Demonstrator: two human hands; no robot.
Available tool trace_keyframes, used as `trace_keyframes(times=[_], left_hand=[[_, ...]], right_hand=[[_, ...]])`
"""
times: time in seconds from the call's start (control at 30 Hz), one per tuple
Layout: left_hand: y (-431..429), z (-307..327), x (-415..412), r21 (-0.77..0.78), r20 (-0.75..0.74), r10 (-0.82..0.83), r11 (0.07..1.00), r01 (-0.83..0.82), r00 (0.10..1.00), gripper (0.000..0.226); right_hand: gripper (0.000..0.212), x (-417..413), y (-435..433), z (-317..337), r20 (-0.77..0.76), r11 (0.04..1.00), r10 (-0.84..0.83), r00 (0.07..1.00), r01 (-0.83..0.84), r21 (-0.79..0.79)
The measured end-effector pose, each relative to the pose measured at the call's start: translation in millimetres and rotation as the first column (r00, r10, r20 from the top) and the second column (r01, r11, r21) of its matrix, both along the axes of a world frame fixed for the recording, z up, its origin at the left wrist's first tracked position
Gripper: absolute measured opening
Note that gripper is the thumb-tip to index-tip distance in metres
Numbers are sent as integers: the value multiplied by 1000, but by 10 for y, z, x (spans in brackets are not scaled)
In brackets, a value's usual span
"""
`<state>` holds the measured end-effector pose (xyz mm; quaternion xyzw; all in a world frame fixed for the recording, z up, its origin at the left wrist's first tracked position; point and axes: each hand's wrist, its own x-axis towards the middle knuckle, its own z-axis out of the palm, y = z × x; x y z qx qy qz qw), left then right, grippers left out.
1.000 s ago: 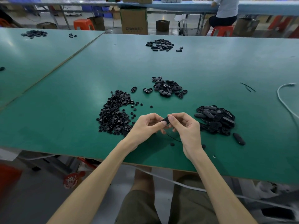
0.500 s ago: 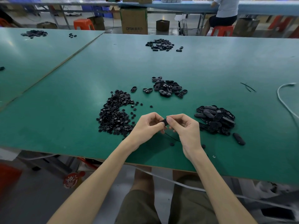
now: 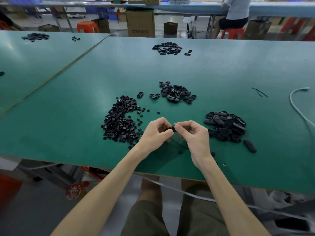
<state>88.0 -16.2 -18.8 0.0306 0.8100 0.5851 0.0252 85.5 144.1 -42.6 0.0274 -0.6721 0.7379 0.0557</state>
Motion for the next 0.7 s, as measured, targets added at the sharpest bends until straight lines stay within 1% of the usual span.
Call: trace_keyframes(times=[0.17, 0.23, 0.3, 0.37, 0.6, 0.7], left_hand=[[3, -58, 2, 17, -65, 1, 1000, 0, 998, 7], [-34, -99, 10, 68, -88, -22, 997, 28, 996, 8], [-79, -117, 17, 135, -76, -52, 989, 62, 996, 8], [-91, -120, 12, 167, -69, -65, 983, 76, 995, 8], [-19, -85, 17, 94, -122, -6, 995, 17, 992, 5], [5, -14, -22, 57, -162, 52, 997, -44, 985, 5]], right_hand=[[6, 5, 6, 9, 10, 1000, -15, 1000, 16, -17], [5, 7, 7, 11, 12, 999, -24, 1000, 24, -35], [3, 5, 4, 10, 17, 998, -39, 999, 40, -50], [2, 6, 2, 7, 19, 997, -46, 999, 47, -56], [3, -1, -1, -2, 13, 998, -50, 999, 51, -48], [12, -11, -16, -8, 2, 999, -44, 999, 44, -27]])
